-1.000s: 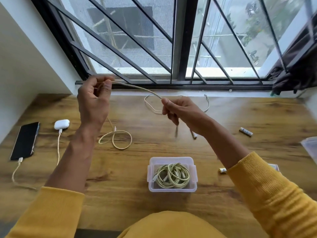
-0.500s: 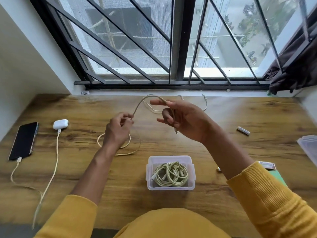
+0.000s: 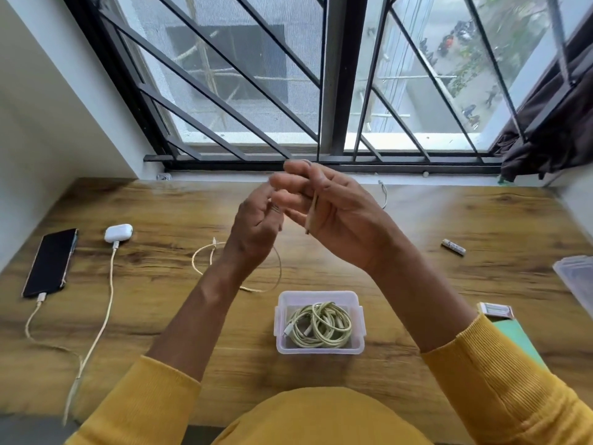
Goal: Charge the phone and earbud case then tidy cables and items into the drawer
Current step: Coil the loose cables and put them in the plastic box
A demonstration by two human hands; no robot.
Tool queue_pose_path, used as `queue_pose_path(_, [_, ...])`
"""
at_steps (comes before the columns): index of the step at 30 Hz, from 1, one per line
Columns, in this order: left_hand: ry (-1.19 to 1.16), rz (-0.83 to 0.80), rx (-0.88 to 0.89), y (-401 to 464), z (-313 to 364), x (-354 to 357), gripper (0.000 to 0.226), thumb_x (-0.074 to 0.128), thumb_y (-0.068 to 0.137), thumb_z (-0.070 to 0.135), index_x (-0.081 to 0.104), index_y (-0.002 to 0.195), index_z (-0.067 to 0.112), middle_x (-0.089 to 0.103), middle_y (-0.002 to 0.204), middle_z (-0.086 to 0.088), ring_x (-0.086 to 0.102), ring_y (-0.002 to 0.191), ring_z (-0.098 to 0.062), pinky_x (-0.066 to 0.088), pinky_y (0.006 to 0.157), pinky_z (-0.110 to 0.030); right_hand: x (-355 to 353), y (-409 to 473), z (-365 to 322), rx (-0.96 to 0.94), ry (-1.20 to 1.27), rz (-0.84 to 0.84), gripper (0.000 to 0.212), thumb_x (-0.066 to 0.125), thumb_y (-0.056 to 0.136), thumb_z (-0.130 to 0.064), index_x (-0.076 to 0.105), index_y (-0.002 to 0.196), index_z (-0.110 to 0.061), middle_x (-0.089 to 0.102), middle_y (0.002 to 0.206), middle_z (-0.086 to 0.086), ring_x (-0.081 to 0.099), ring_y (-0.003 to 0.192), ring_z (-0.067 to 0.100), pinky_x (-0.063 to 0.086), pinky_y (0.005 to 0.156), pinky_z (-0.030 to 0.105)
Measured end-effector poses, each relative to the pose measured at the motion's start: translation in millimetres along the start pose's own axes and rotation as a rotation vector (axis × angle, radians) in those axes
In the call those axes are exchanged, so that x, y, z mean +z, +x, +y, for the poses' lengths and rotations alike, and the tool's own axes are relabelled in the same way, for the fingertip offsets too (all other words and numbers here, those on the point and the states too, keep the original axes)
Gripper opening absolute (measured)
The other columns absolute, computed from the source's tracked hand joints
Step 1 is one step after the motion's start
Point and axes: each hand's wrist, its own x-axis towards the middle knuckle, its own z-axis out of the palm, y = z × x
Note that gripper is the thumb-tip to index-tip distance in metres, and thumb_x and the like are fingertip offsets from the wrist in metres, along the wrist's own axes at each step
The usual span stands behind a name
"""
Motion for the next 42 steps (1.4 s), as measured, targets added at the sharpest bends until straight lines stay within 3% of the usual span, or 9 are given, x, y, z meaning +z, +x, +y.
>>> queue_pose_path(4, [0.189,0.031,0.007,-11,4,17,0.013,0.049,0.107,0.019,0.061,0.107,0.023,0.058,0.093,0.013,0.053,0.083,0.0,0.038,0.071,-0.016,3,1,6,-0.071,-0.012,0.073,0.04,0.028,0.115,-0.012,0.043,0.149,0.005,0.066,0.134,0.021,0.064,0.128,0.036,0.051,0.109,0.042])
queue_pose_path(8, [0.366,0.058,0.028,-22,2,19,0.03,0.047,0.109,0.024,0.067,0.131,0.018,0.064,0.117,0.002,0.058,0.106,-0.01,0.046,0.088,-0.032,-1,0,3,-0.165,-0.05,0.185,0.042,0.026,0.116,-0.015,0.036,0.154,0.0,0.065,0.138,0.019,0.06,0.134,0.038,0.046,0.116,0.046])
queue_pose_path(12, [0.335,-0.102,-0.038,-46,12,24,0.028,0.052,0.109,0.033,0.071,0.129,0.03,0.076,0.09,0.014,0.066,0.079,0.003,0.056,0.081,-0.033,-4,4,-2,-0.217,-0.064,0.267,0.042,0.028,0.115,-0.011,0.032,0.157,-0.005,0.066,0.139,0.015,0.061,0.134,0.035,0.038,0.123,0.048])
queue_pose_path(21, [0.446,-0.111,0.007,-51,44,4,0.028,0.069,0.098,0.054,0.082,0.09,0.031,0.052,0.049,0.017,0.052,0.049,0.002,0.036,0.056,-0.022,-17,-7,8,-0.149,-0.578,0.357,0.047,0.032,0.115,-0.012,0.037,0.16,-0.024,0.073,0.126,0.017,0.075,0.107,0.028,0.058,0.092,0.039])
queue_pose_path(24, [0.5,-0.087,0.066,-42,52,-13,0.02,0.077,0.089,0.054,0.081,0.085,0.034,0.047,0.049,0.021,0.049,0.048,0.007,0.033,0.056,-0.019,-17,-14,13,-0.056,-0.705,0.298,0.047,0.034,0.115,-0.008,0.04,0.159,-0.024,0.07,0.101,0.019,0.067,0.072,0.023,0.056,0.067,0.029])
queue_pose_path(29, [0.529,-0.139,0.116,-25,54,-37,0.026,0.074,0.083,0.061,0.081,0.091,0.038,0.059,0.066,0.01,0.061,0.065,-0.01,0.051,0.058,-0.033,-14,-23,20,0.146,-0.841,0.17,0.037,0.039,0.113,-0.011,0.052,0.146,-0.023,0.044,0.067,0.008,0.045,0.056,0.013,0.053,0.049,0.033])
queue_pose_path(35, [0.429,-0.146,0.157,-13,45,-51,0.02,0.077,0.086,0.055,0.076,0.09,0.035,0.061,0.082,0.006,0.059,0.082,-0.013,0.051,0.069,-0.039,-5,-29,19,0.275,-0.818,0.122,0.035,0.035,0.116,-0.033,0.055,0.125,-0.006,0.04,0.066,0.003,0.037,0.054,0.013,0.04,0.047,0.029])
queue_pose_path(39, [0.294,-0.147,0.183,-11,37,-54,0.018,0.075,0.091,0.054,0.074,0.09,0.036,0.058,0.087,0.007,0.056,0.085,-0.016,0.051,0.074,-0.044,-9,-32,14,0.302,-0.692,0.032,0.035,0.037,0.115,-0.026,0.06,0.124,-0.002,0.052,0.077,0.018,0.048,0.065,0.031,0.047,0.056,0.035])
queue_pose_path(42, [0.183,-0.108,0.17,-8,34,-53,0.013,0.079,0.092,0.04,0.074,0.091,0.028,0.053,0.084,0.006,0.05,0.079,-0.011,0.044,0.071,-0.031,-14,-32,12,0.347,-0.598,-0.002,0.035,0.038,0.112,-0.019,0.061,0.118,0.007,0.055,0.079,0.021,0.055,0.069,0.032,0.051,0.062,0.039])
